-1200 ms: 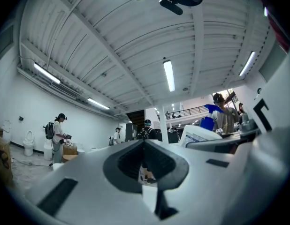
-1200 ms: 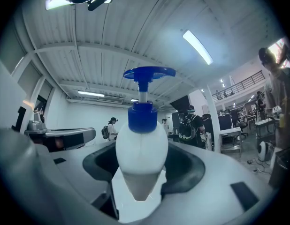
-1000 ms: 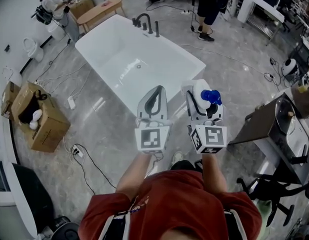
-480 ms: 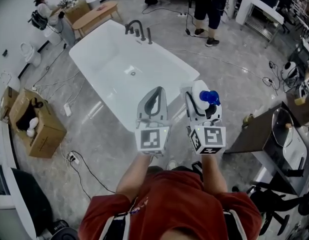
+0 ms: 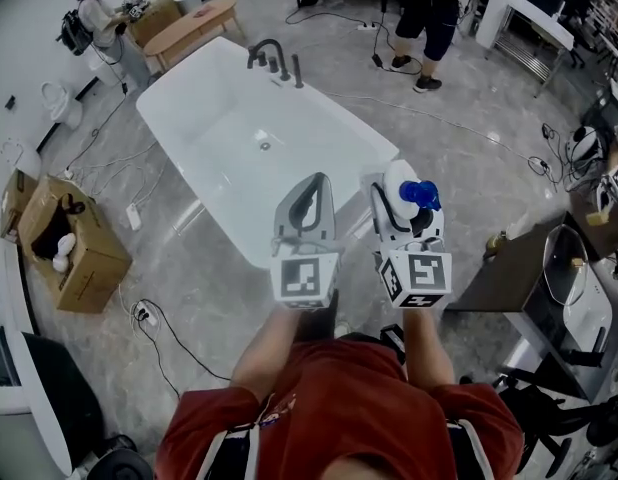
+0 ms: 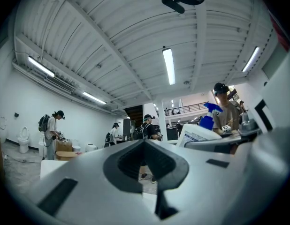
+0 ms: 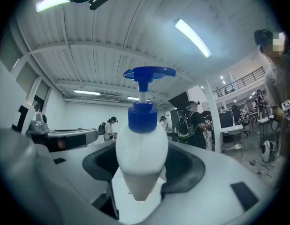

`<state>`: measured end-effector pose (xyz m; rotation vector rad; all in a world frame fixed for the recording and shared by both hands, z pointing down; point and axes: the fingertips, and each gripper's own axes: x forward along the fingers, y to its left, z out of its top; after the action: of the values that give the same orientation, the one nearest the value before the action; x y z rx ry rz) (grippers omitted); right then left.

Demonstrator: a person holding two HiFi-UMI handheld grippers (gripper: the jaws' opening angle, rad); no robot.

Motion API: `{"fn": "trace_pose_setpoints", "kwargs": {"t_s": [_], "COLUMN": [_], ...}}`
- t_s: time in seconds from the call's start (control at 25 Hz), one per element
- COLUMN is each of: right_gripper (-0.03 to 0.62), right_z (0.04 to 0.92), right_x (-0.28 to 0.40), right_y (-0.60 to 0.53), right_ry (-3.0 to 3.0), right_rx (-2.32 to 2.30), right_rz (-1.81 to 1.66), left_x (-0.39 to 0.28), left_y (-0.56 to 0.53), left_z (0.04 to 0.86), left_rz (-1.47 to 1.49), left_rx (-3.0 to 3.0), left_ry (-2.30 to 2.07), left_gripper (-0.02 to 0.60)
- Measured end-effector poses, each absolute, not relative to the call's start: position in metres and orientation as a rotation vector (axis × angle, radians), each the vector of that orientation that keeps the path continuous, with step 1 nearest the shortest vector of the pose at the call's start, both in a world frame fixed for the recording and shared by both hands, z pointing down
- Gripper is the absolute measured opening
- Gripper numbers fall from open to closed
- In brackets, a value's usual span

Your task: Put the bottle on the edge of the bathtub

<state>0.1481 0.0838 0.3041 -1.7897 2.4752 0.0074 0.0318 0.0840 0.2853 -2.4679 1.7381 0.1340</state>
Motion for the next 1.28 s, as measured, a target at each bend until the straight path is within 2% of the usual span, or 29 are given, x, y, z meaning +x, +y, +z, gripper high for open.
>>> {"fn": "trace_pose_setpoints", "kwargs": {"t_s": [0.84,1.28], "right_gripper": [0.27,0.27], "right_z": [0.309,0.304], "right_x": [0.138,0.089], "right_y": [-0.032,-0.121], "right_ry": [2.493,2.529], "right_rx": [-1.815,-1.77], "right_rz": [0.003,0.004], "left_x": [0.022,-0.034], "left_y": [-0.033,-0.109], "left_z": [0.291,0.294], "left_rz": [0.158,0.139], "left_rx": [-2.482,-2.432], "left_ry": [1.76,1.803], "left_gripper": [0.015,0.015]}}
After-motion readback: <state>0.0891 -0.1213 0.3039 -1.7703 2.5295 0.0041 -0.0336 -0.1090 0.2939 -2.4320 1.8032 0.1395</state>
